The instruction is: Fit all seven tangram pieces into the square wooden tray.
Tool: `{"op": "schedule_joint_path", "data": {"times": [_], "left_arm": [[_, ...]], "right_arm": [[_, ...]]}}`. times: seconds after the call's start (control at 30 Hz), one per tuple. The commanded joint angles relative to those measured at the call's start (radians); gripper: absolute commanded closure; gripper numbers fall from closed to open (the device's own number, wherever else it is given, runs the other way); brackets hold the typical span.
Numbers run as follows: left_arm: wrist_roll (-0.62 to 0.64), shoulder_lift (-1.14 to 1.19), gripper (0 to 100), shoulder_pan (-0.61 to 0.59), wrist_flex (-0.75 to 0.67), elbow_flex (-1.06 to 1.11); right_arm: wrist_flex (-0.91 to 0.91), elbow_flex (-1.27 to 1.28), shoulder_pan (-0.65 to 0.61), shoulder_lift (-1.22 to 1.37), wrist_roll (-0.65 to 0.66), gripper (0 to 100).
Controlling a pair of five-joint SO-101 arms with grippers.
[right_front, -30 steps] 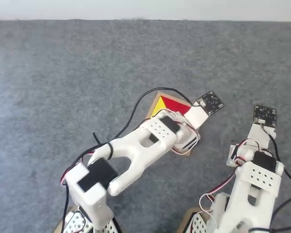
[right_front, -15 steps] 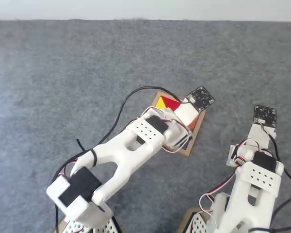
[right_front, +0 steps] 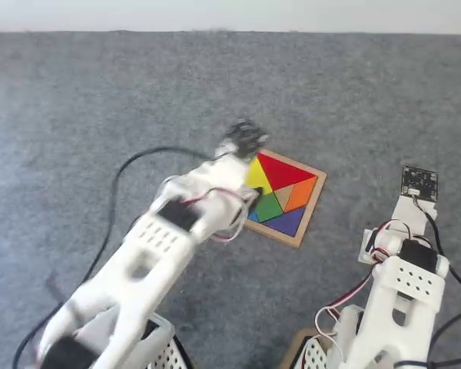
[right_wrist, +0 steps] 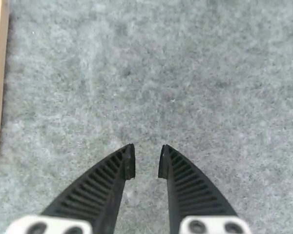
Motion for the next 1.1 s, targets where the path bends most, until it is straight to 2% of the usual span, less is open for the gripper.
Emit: {"op": "schedule_joint_path", "data": {"times": [0.0, 0.27, 0.53, 0.8, 0.93, 1.07], "left_arm": [[0.020, -0.265, 82, -0.074, -0.060, 0.159], [0.023, -0.649, 82, -0.232, -0.068, 0.481], [0.025, -0.948, 82, -0.233, -0.051, 0.694], [0.018, -1.128, 82, -0.247, 0.224, 0.693], [0.018, -1.180, 82, -0.310, 0.382, 0.690], [0.018, -1.211, 82, -0.397, 0.539, 0.688]], "right_arm": [[-0.012, -0.029, -0.041, -0.002, -0.040, 90.9], [-0.025, 0.078, -0.116, -0.182, -0.046, 93.6], [-0.027, 0.270, -0.120, -0.538, -0.014, 93.5], [-0.019, 0.471, -0.111, -0.806, 0.058, 93.5], [0.018, 0.488, -0.111, -0.931, 0.061, 93.9], [0.038, 0.488, -0.113, -0.928, 0.063, 93.6]]}}
